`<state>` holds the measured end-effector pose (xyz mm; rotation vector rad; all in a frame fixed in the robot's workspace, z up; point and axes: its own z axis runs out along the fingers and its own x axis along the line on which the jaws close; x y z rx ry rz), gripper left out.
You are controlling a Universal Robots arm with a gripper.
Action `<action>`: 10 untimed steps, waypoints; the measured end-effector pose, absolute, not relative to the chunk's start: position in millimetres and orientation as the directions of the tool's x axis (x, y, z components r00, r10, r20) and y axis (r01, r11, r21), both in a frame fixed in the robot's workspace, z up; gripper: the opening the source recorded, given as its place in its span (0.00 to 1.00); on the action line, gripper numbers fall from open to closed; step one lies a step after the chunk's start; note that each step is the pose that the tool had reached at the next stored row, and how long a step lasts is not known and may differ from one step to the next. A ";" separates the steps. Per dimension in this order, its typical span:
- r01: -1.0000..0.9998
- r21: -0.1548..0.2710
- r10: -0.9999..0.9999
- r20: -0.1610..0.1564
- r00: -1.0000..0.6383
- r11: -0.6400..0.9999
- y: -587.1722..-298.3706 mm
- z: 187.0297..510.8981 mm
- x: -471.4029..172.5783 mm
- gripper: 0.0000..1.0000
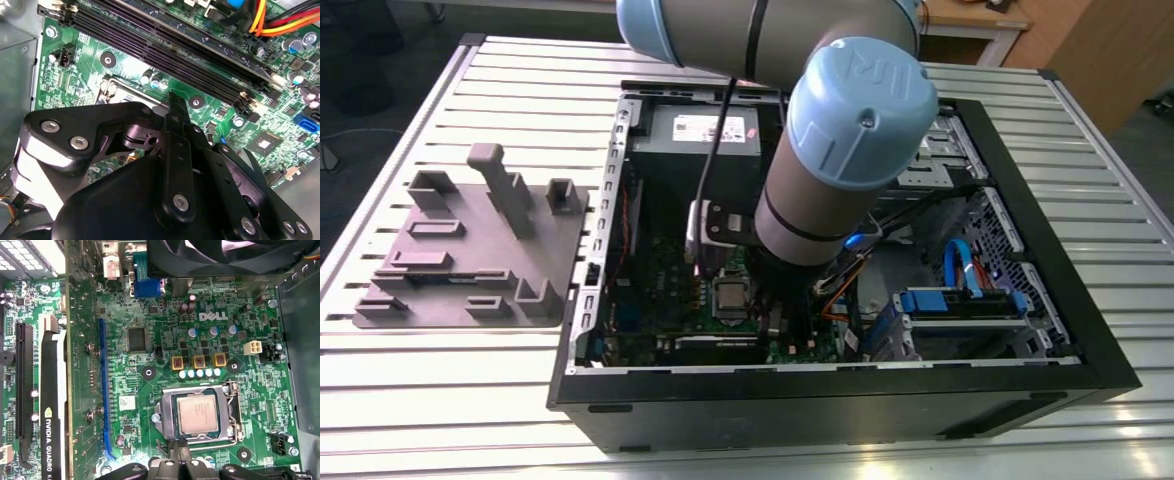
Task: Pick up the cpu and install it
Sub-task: 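Install the first cpu locking lever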
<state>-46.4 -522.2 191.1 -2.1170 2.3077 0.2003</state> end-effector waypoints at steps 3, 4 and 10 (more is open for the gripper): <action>-0.993 0.091 -0.993 -0.089 -0.084 0.075 -521.3 191.0 -46.6 0.10; -0.993 0.091 -0.993 -0.089 -0.083 0.075 -520.9 191.0 -46.7 0.10; -0.994 0.089 -0.994 -0.088 -0.067 0.059 -518.4 190.7 -47.4 0.10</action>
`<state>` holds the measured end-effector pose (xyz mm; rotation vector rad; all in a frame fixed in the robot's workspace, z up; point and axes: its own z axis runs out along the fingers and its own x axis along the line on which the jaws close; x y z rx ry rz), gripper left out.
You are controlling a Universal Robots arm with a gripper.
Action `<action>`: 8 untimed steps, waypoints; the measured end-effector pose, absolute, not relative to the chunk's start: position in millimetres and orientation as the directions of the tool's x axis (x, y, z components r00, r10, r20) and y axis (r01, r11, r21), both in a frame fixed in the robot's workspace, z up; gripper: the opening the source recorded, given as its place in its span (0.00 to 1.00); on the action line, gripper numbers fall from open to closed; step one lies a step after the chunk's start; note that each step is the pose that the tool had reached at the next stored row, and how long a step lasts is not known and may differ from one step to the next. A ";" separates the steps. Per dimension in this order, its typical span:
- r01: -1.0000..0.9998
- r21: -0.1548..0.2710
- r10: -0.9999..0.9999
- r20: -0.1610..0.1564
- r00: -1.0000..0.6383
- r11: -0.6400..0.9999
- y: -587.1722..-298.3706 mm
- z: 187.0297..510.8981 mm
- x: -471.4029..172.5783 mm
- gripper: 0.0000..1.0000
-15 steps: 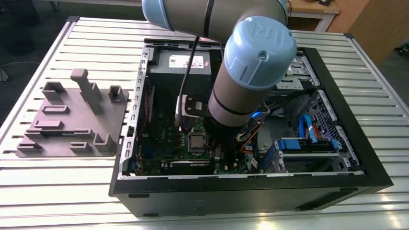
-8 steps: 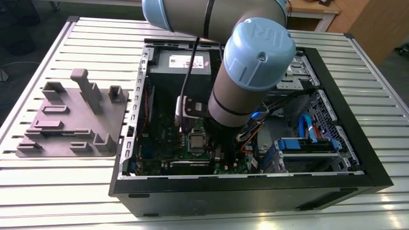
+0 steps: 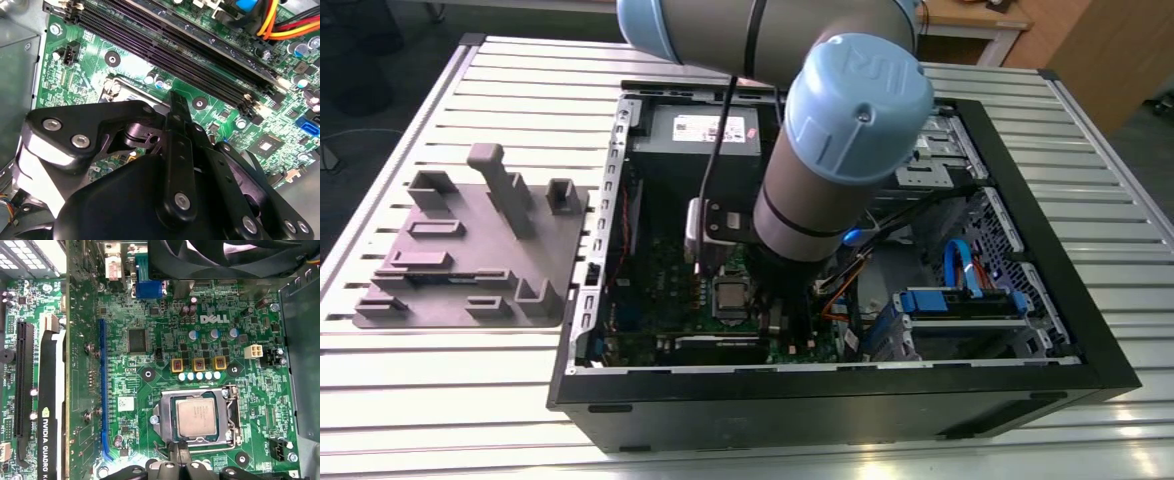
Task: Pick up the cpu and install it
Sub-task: 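Install the first cpu locking lever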
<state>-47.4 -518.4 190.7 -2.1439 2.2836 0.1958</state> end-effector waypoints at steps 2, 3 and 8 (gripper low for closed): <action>-0.995 0.087 -0.994 -0.087 -0.062 0.055 -518.3 190.5 -48.0 0.10; -0.995 0.086 -0.994 -0.086 -0.061 0.053 -518.2 190.4 -48.3 0.10; -0.995 0.085 -0.995 -0.082 -0.055 0.048 -518.3 188.2 -48.4 0.10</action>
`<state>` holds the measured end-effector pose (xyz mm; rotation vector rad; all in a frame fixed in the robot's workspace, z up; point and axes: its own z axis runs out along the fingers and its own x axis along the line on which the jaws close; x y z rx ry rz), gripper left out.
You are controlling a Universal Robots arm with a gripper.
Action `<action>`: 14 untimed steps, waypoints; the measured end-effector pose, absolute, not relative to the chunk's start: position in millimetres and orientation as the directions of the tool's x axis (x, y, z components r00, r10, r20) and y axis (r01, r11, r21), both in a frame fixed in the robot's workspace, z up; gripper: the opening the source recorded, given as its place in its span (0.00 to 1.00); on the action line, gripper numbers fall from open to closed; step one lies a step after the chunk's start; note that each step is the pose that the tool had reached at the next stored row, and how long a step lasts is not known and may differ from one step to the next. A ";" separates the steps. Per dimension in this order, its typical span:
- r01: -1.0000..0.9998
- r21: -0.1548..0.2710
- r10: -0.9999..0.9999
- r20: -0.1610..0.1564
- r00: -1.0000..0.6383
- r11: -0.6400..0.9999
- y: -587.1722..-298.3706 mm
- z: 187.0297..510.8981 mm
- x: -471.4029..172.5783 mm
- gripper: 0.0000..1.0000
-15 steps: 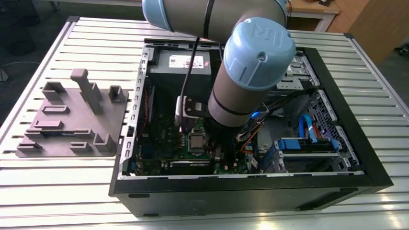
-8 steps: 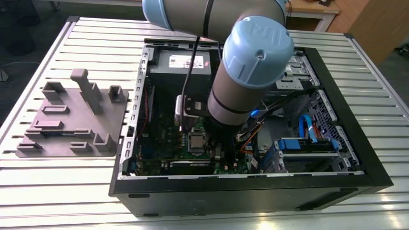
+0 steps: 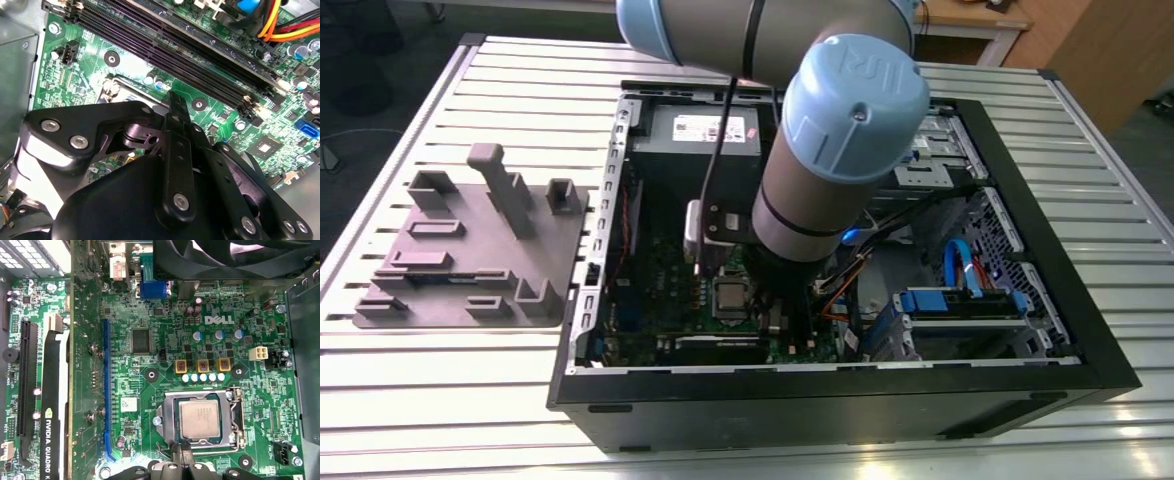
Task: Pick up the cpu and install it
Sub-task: 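Install the first cpu locking lever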
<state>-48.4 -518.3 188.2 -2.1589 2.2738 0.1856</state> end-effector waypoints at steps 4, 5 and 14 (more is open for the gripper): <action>-0.995 0.085 -0.995 -0.081 -0.052 0.045 -517.9 185.7 -48.2 0.10; -0.995 0.085 -0.995 -0.081 -0.051 0.044 -517.5 185.7 -48.1 0.10; -0.995 0.085 -0.995 -0.085 -0.050 0.043 -517.1 184.5 -40.5 0.10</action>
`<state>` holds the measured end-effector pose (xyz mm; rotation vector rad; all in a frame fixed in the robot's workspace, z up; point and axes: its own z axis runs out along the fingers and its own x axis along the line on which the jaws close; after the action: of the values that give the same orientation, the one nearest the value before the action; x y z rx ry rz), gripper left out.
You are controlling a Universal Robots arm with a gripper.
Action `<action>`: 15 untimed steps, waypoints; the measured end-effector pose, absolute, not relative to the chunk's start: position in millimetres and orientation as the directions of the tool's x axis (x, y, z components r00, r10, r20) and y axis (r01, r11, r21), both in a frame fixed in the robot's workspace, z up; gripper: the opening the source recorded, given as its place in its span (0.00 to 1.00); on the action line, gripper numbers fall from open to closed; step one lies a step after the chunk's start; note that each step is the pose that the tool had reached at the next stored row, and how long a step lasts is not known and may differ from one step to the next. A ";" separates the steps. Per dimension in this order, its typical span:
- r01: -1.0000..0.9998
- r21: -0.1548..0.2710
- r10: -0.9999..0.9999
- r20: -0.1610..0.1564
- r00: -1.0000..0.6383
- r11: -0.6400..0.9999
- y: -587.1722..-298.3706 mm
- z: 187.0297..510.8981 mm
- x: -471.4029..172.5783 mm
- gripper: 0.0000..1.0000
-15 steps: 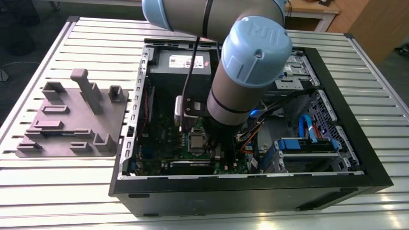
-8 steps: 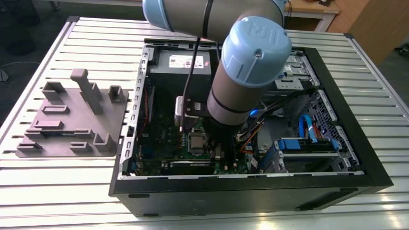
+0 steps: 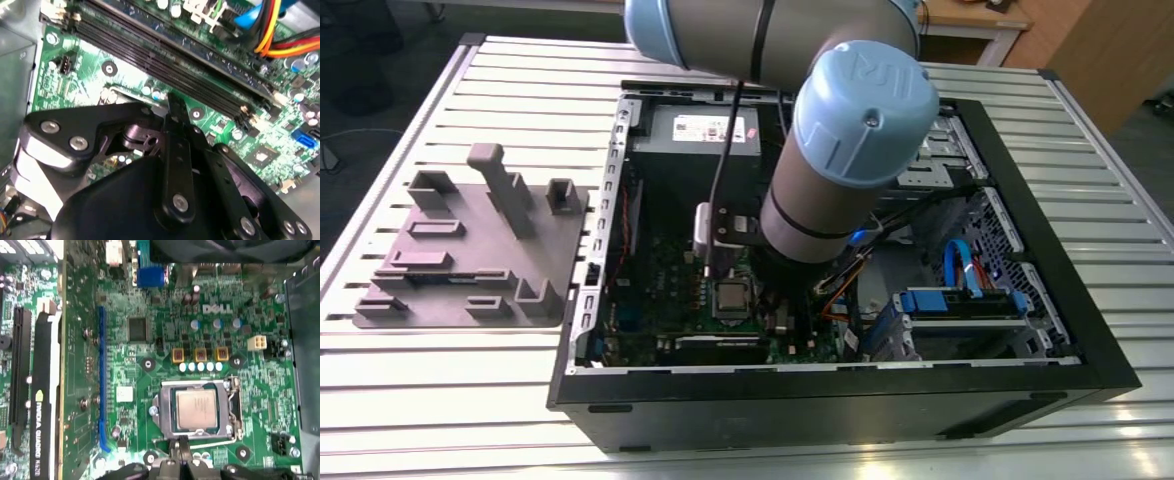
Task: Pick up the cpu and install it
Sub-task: 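Install the first cpu locking lever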
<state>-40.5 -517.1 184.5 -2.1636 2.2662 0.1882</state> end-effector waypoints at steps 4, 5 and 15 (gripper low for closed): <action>-0.996 0.084 -0.995 -0.084 -0.050 0.042 -517.2 185.6 -40.1 0.10; -0.996 0.084 -0.995 -0.085 -0.049 0.042 -517.2 186.6 -40.1 0.10; -0.996 0.085 -0.995 -0.087 -0.050 0.042 -517.3 208.5 -40.7 0.10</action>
<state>-40.7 -517.3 208.5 -2.1628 2.2648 0.1902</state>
